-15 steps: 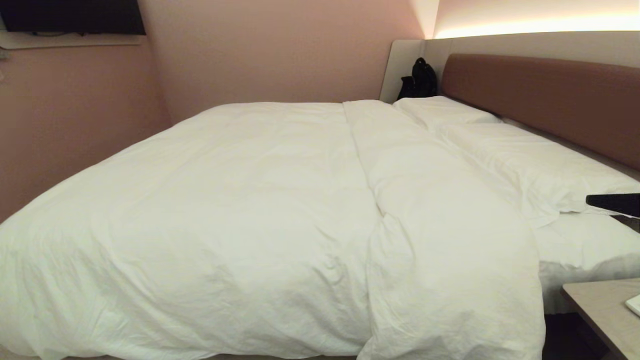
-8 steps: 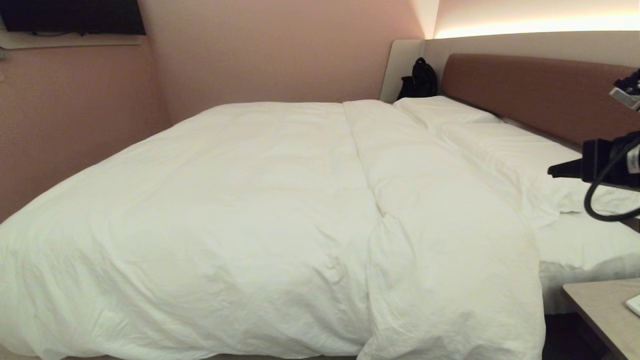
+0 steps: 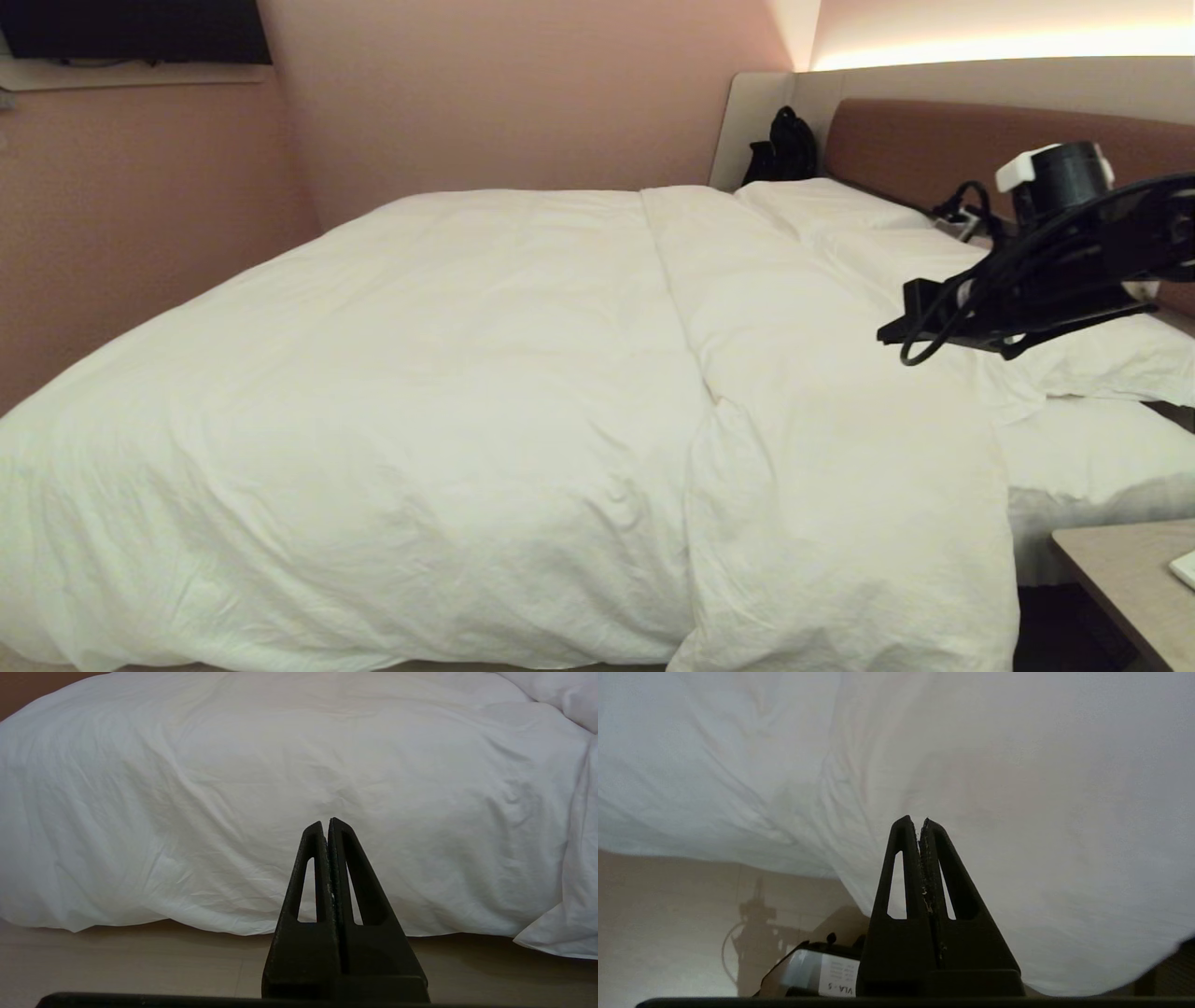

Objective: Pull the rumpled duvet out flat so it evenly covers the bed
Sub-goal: Flatten the corners of the folded blanket

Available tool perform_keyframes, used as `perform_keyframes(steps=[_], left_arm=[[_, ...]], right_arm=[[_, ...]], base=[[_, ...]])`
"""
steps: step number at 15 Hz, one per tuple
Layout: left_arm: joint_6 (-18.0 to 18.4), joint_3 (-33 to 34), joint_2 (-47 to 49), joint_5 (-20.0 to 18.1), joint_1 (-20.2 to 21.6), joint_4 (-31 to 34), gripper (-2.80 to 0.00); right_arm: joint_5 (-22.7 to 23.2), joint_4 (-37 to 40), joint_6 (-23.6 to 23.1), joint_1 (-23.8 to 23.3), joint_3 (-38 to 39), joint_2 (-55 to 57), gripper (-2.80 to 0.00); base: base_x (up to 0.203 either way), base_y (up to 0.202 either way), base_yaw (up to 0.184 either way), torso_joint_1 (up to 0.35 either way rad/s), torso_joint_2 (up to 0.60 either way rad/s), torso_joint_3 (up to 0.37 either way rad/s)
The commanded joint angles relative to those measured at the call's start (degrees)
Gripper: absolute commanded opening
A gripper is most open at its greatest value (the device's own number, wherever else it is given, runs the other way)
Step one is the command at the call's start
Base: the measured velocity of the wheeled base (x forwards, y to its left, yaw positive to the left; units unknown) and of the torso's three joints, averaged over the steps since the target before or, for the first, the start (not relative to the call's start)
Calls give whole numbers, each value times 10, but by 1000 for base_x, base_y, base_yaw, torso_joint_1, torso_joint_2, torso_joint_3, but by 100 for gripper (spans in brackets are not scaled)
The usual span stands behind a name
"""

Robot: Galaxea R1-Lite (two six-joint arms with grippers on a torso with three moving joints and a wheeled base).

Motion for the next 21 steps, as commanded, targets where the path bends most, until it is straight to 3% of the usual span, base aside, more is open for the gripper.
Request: perform_keyframes(steps=[1, 6, 11, 12, 15, 19, 21], left_arm=[[-1, 0, 0, 0, 0, 0, -280], [-1, 0, 0, 0, 0, 0, -280], [-1, 0, 0, 0, 0, 0, -280], [0, 0, 0, 0, 0, 0, -280], [-1, 0, 0, 0, 0, 0, -280], [0, 0, 0, 0, 0, 0, -280], [-1, 1, 0, 0, 0, 0, -280]], right_arm=[[-2, 13, 12, 24, -21, 61, -280], [-79, 34, 15, 71, -64, 138, -280], [-88, 35, 15, 94, -123, 207, -280], [-88, 35, 14, 99, -140, 222, 0], [-96, 30, 9, 125, -158, 256, 0], [-201, 13, -25, 163, -158, 276, 0], [-219, -24, -32, 178, -158, 277, 0]], base=[[0, 0, 0, 0, 0, 0], [0, 0, 0, 0, 0, 0], [0, 0, 0, 0, 0, 0], [0, 0, 0, 0, 0, 0], [0, 0, 0, 0, 0, 0], [0, 0, 0, 0, 0, 0], [0, 0, 0, 0, 0, 0]])
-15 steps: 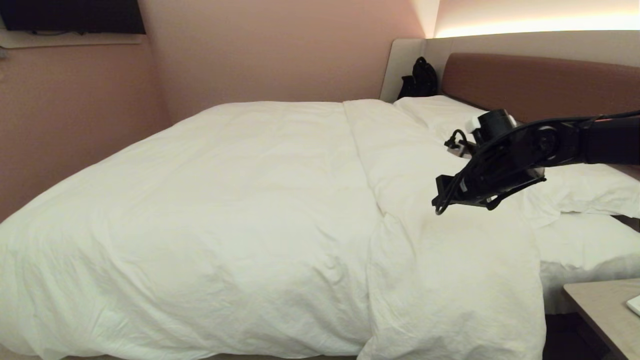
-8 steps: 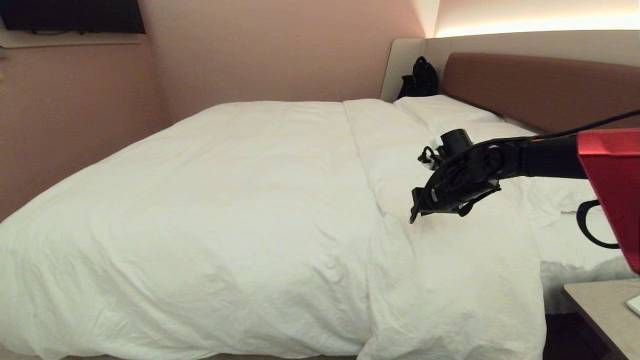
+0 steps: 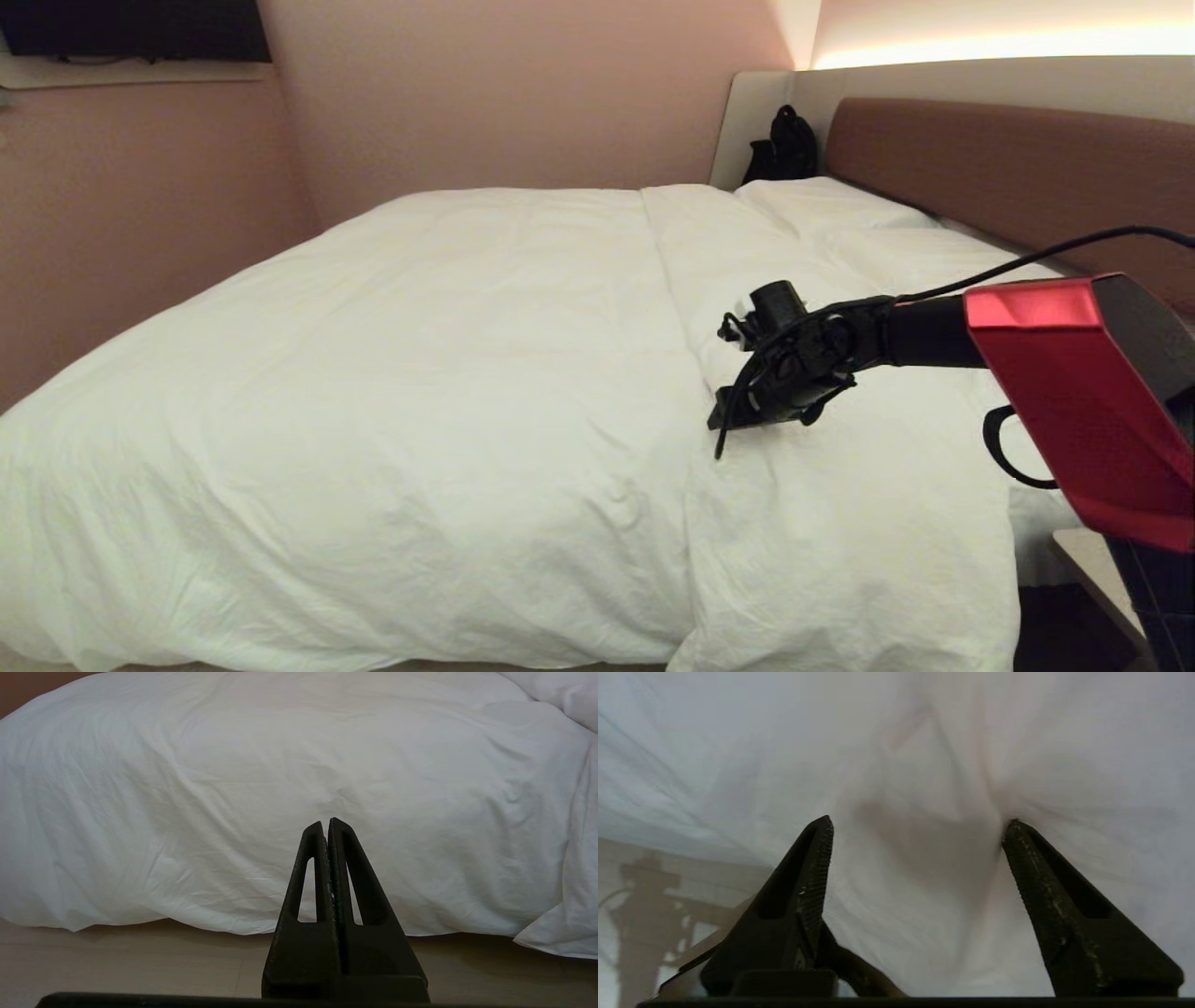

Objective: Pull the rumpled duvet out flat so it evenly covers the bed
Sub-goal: Flatten the corners of the folded blanket

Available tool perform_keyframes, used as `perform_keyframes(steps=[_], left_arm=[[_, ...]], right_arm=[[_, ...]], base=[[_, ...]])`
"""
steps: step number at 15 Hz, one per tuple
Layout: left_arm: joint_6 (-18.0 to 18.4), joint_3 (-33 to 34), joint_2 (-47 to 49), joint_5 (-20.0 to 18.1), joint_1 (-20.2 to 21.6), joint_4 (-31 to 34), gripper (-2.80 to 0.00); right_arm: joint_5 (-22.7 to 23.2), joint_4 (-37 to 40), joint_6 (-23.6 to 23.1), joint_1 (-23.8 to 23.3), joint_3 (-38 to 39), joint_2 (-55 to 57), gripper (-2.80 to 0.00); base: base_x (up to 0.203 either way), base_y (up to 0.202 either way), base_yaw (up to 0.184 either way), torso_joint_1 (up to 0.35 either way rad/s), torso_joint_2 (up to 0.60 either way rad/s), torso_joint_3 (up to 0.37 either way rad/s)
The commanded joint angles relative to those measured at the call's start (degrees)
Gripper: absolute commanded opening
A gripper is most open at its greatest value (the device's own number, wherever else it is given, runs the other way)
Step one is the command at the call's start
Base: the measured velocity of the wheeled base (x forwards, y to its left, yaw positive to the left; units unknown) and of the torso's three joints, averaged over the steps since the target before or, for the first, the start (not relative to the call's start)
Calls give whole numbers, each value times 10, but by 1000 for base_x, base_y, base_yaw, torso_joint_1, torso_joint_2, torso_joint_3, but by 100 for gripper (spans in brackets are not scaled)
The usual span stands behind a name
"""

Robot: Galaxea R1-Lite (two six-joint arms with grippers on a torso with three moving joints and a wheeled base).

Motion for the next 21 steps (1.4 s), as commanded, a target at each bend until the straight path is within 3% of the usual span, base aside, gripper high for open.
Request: perform_keyframes(steps=[1, 3, 8, 21], left_arm=[[-1, 0, 0, 0, 0, 0, -280], [-1, 0, 0, 0, 0, 0, -280], [0, 0, 0, 0, 0, 0, -280], [0, 0, 0, 0, 0, 0, -280]], right_arm=[[-74, -31, -9, 12, 0, 3, 0], [-125, -33, -21, 27, 0, 4, 0], [-182, -28, -30, 40, 0, 0, 0], [-259, -6, -25, 79, 3, 24, 0]], base=[[0, 0, 0, 0, 0, 0], [0, 0, 0, 0, 0, 0], [0, 0, 0, 0, 0, 0], [0, 0, 0, 0, 0, 0]])
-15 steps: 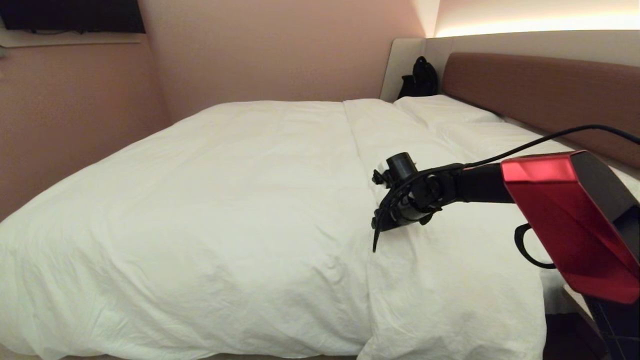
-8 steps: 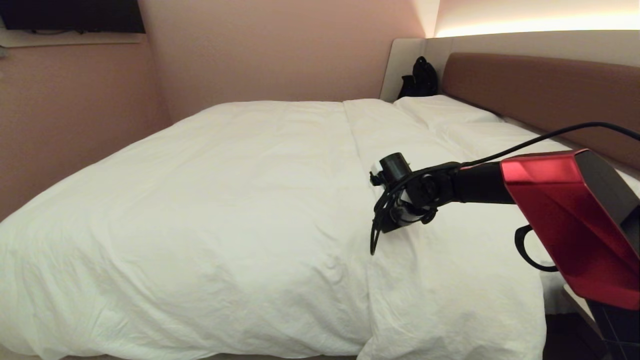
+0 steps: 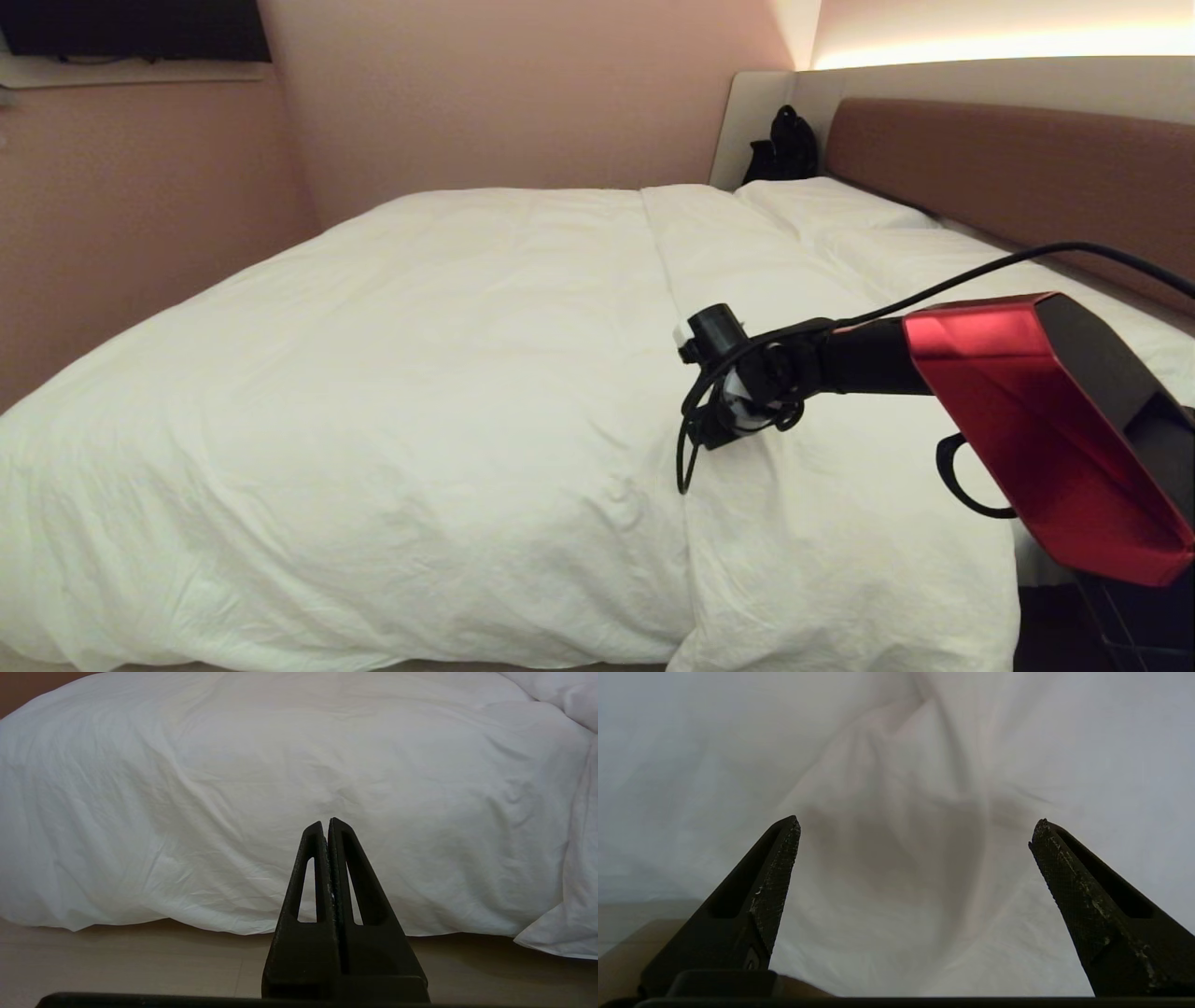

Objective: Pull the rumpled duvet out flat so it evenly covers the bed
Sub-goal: Flatten the corners of the folded blanket

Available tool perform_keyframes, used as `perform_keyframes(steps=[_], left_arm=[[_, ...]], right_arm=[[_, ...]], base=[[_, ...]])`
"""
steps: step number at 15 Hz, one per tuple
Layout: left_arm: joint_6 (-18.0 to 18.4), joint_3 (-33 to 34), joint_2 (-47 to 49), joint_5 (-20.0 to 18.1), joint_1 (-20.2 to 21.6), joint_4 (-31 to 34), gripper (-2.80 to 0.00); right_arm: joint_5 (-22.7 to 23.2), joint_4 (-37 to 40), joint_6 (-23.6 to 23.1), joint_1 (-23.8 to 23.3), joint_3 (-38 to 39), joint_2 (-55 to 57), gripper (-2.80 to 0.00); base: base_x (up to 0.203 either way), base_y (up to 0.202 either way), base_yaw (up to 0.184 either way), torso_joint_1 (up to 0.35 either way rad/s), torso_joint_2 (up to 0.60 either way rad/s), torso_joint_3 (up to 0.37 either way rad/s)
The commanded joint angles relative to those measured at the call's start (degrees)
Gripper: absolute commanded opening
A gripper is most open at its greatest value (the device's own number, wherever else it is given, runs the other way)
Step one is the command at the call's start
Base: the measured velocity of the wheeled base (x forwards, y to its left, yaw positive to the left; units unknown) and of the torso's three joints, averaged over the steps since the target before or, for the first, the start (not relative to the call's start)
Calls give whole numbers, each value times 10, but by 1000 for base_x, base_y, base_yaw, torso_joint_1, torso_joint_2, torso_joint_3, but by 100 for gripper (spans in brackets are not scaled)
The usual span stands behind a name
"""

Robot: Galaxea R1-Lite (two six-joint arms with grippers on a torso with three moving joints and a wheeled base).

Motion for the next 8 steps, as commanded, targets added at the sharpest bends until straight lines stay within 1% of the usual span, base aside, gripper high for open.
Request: perform_keyframes(steps=[1, 2, 4, 8], left_arm=[[-1, 0, 0, 0, 0, 0, -280], [0, 0, 0, 0, 0, 0, -280], [-1, 0, 0, 0, 0, 0, -280], [0, 0, 0, 0, 0, 0, -280]], right_arm=[[-19, -1, 4, 3, -1, 12, 0], [-21, -1, 3, 3, -1, 15, 0], [-44, -3, 3, 3, -3, 26, 0], [-45, -4, 3, 3, -3, 35, 0]], base=[[0, 0, 0, 0, 0, 0], [0, 0, 0, 0, 0, 0], [0, 0, 0, 0, 0, 0], [0, 0, 0, 0, 0, 0]])
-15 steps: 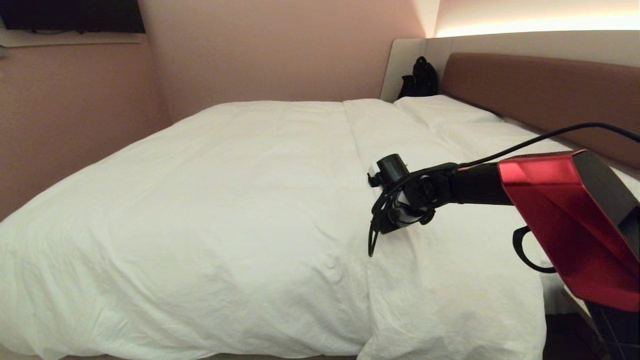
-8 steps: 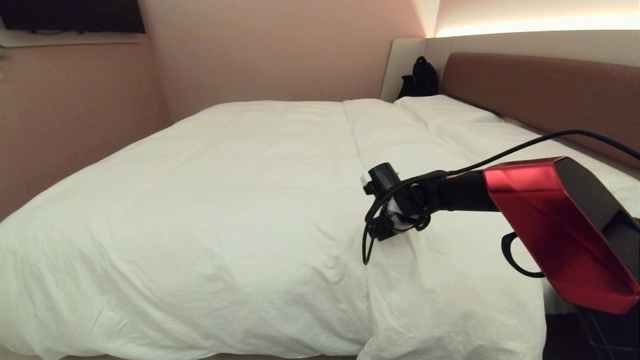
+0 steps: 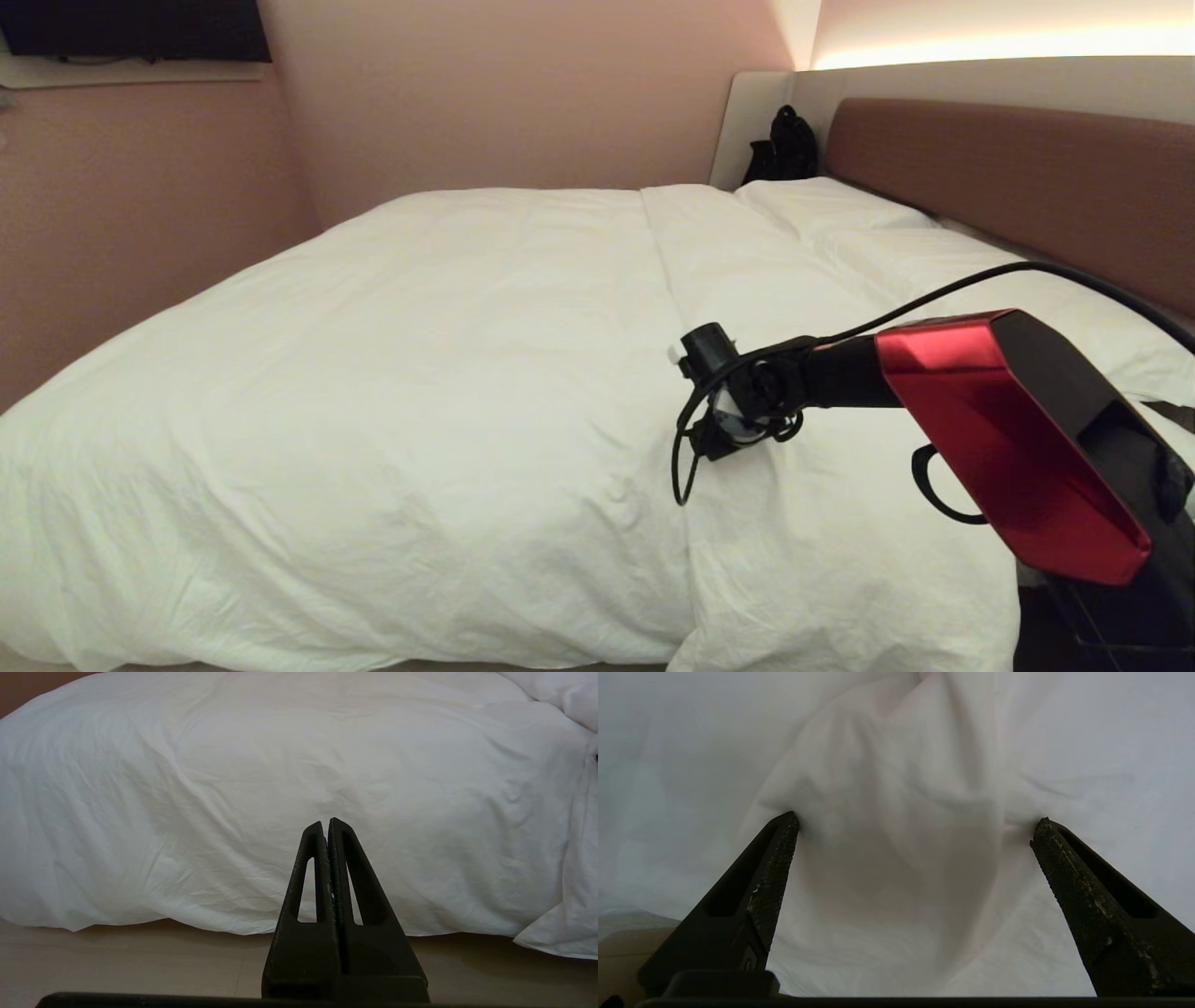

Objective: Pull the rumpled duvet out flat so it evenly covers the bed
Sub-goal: Flatten the corners of the folded blanket

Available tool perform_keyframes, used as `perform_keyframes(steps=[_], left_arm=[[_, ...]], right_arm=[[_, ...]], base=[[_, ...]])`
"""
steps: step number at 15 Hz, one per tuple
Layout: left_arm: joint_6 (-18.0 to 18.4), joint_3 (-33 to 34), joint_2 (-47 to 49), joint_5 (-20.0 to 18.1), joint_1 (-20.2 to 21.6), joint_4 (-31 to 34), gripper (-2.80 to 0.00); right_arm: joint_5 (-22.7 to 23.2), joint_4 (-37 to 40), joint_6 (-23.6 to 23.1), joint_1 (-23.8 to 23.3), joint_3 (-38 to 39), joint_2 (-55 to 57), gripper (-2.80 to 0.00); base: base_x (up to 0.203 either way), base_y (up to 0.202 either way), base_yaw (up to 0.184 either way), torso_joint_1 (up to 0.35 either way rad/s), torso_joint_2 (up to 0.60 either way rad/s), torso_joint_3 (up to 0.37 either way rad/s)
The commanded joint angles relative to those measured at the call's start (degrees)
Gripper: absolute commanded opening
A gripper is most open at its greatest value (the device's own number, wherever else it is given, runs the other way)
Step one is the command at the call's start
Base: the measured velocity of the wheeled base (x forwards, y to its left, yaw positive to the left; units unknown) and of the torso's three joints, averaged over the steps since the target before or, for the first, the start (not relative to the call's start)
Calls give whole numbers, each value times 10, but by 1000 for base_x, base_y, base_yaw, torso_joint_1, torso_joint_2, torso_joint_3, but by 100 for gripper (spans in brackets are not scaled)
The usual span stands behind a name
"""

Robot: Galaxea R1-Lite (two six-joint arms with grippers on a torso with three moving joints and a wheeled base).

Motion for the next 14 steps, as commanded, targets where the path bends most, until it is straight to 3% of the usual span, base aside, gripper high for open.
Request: perform_keyframes(steps=[1, 14], left_arm=[[0, 0, 0, 0, 0, 0, -280], [0, 1, 0, 0, 0, 0, -280]], right_arm=[[-3, 2, 0, 0, 0, 5, 0], [2, 9, -2, 11, 4, 9, 0]], base=[[0, 0, 0, 0, 0, 0], [0, 0, 0, 0, 0, 0]])
